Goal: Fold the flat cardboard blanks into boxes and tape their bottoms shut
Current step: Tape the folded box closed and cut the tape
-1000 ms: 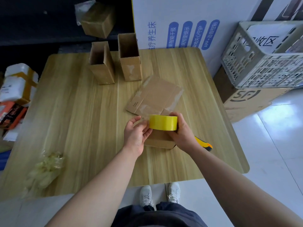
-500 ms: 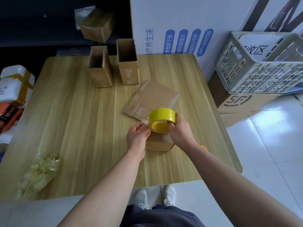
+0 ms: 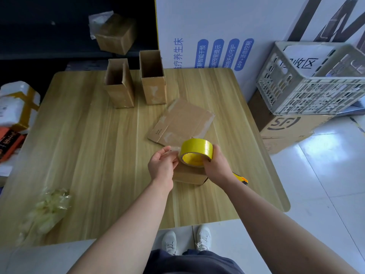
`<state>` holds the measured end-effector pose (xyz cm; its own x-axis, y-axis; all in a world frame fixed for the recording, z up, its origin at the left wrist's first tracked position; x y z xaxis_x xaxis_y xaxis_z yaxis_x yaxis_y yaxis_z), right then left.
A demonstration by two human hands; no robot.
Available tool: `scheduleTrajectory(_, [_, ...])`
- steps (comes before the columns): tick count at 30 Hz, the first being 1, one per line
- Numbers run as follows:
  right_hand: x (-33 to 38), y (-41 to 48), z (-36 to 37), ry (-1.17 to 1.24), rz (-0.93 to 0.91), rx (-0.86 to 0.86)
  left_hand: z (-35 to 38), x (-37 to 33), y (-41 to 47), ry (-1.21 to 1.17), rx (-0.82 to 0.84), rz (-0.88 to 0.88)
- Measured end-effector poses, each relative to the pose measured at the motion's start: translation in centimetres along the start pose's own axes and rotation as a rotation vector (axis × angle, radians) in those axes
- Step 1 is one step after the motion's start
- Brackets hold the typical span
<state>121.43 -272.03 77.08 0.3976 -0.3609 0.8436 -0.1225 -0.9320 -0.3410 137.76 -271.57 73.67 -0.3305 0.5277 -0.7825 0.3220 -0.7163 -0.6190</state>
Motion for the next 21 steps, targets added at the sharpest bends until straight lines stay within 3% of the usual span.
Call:
scheduleTrajectory(9, [0.2, 0.6, -0.1, -0.039, 0.002, -0.004, -1.1, 0.7, -0.2, -0.17, -0.094, -0.06])
scheduleTrajectory(17, [0.0, 0.8, 0.3, -0.098, 0.005, 0.044, -1.6, -0.4, 0.7, 0.016, -0.045, -0.015])
scheduleTrajectory(21, [0.2, 0.8, 0.2, -0.116, 0.004, 0.052, -1.6, 0.3, 0.8, -0.015, -0.071, -0.029])
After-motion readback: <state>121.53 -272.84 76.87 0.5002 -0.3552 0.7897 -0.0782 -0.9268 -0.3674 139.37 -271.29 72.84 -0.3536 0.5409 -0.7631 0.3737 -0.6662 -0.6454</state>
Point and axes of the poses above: each hand's wrist, its own y-axis towards the middle knuckle, its own z-axis out of the palm, x = y × z, the point moved 4 cm from there along y, towards the middle knuckle, and after that the axes turned 14 degrees about y, right-handed, at the moved point
